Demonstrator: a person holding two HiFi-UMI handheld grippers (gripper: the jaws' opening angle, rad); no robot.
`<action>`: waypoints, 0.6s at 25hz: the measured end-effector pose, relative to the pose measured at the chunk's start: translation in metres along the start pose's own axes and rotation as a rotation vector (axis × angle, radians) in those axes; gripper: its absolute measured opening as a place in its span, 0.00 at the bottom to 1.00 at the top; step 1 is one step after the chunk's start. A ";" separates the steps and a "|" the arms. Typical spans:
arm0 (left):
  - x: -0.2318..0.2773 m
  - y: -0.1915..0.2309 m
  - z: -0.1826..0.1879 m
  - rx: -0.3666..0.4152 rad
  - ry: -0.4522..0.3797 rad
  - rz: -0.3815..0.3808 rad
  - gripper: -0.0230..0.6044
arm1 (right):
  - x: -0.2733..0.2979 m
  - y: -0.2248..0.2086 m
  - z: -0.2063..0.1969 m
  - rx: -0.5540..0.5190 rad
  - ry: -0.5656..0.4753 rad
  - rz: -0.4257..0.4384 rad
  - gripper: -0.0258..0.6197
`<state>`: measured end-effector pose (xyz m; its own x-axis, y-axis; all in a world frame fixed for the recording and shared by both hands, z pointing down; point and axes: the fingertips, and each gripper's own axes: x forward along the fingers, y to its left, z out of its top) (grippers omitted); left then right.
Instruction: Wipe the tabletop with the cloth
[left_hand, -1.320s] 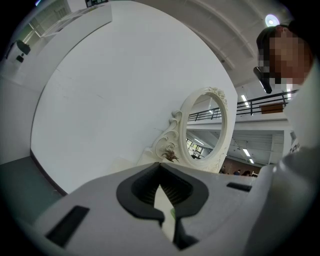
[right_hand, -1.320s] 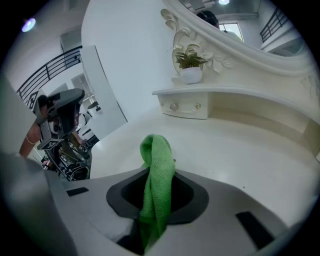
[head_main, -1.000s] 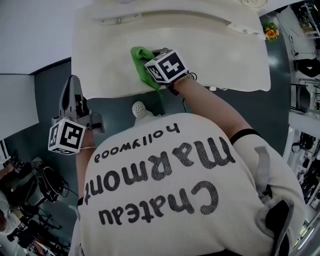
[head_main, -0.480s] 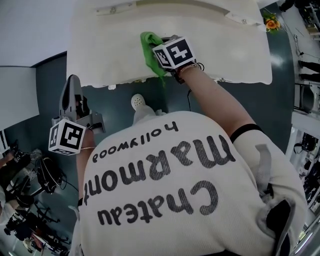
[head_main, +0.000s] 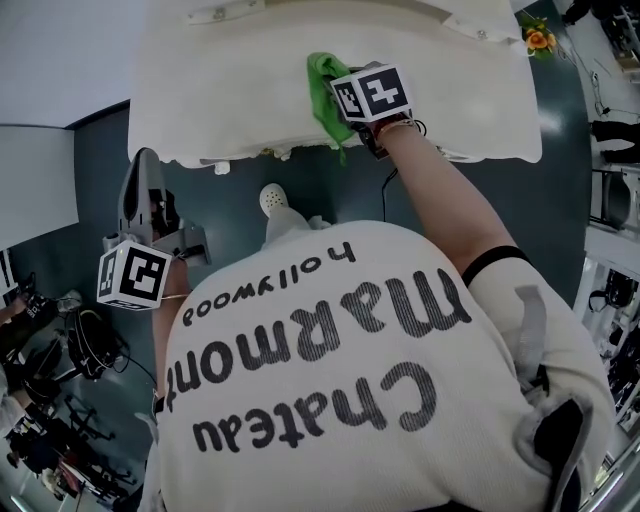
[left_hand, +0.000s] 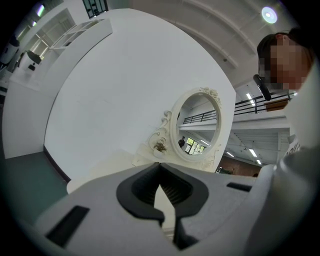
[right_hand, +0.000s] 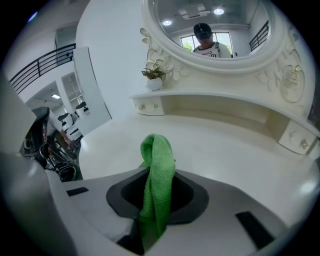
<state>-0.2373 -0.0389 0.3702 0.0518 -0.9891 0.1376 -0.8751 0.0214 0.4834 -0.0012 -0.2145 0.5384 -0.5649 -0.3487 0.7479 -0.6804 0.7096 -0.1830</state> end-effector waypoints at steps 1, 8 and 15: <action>-0.002 -0.002 -0.002 0.000 0.003 0.004 0.05 | -0.003 -0.005 -0.003 0.003 0.001 -0.007 0.18; -0.020 -0.009 -0.007 0.013 0.003 0.019 0.05 | -0.021 -0.030 -0.017 0.012 0.017 -0.032 0.18; -0.042 -0.009 -0.014 0.009 -0.011 0.057 0.05 | -0.036 -0.055 -0.029 0.029 0.025 -0.056 0.18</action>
<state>-0.2246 0.0045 0.3720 -0.0036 -0.9879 0.1549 -0.8808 0.0765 0.4673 0.0697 -0.2234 0.5399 -0.5141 -0.3720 0.7728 -0.7242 0.6711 -0.1587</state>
